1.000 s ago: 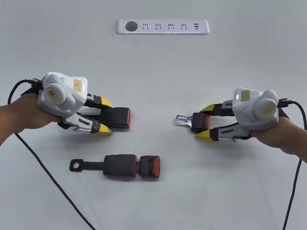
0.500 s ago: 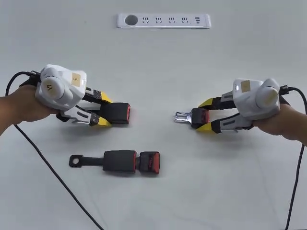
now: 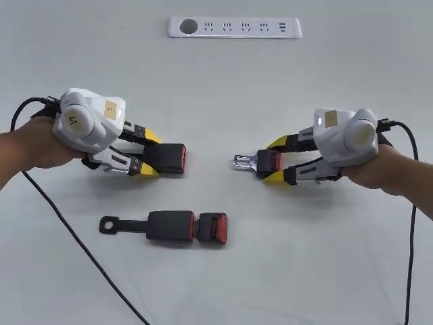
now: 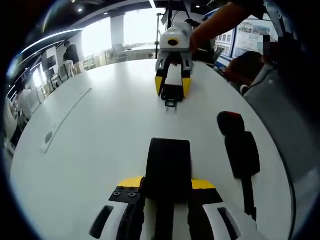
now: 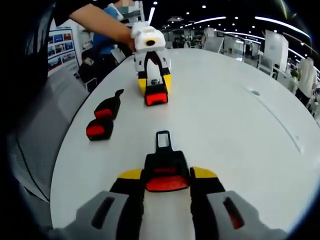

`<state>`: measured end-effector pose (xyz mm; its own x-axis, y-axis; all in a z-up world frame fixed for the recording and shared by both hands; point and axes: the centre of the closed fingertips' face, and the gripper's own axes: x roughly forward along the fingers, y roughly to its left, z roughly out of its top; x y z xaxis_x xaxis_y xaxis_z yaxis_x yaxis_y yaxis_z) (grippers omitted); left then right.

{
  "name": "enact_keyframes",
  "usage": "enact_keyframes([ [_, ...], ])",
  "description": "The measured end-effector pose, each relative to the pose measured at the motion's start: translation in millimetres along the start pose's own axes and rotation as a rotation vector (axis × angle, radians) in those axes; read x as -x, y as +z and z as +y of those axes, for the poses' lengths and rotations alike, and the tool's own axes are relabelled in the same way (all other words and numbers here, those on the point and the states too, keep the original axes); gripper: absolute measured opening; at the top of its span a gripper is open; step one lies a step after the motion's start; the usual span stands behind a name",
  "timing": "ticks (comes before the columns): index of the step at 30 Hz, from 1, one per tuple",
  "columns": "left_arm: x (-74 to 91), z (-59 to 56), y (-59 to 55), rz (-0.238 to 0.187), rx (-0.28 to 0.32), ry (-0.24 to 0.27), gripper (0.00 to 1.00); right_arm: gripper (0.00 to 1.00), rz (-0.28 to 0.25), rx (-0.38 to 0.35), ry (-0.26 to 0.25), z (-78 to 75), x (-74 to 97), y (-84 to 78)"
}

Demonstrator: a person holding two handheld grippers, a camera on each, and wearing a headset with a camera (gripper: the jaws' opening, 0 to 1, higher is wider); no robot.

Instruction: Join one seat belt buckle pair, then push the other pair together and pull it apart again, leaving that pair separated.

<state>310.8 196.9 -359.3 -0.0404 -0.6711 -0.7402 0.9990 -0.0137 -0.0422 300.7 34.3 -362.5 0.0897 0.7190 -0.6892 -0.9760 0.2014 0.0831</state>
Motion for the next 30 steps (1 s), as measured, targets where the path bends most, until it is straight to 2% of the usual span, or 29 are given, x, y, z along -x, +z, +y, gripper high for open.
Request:
enact_keyframes([
  [20, -2.2, 1.2, -1.2, 0.017, 0.000, -0.010, 0.33, 0.36, -0.053, 0.017, 0.021, 7.1, -36.6, 28.4],
  [30, -2.3, 1.4, -1.5, 0.024, 0.002, -0.005, 0.33, 0.36, -0.052, 0.034, 0.033, 14.7, -53.5, 42.4],
])
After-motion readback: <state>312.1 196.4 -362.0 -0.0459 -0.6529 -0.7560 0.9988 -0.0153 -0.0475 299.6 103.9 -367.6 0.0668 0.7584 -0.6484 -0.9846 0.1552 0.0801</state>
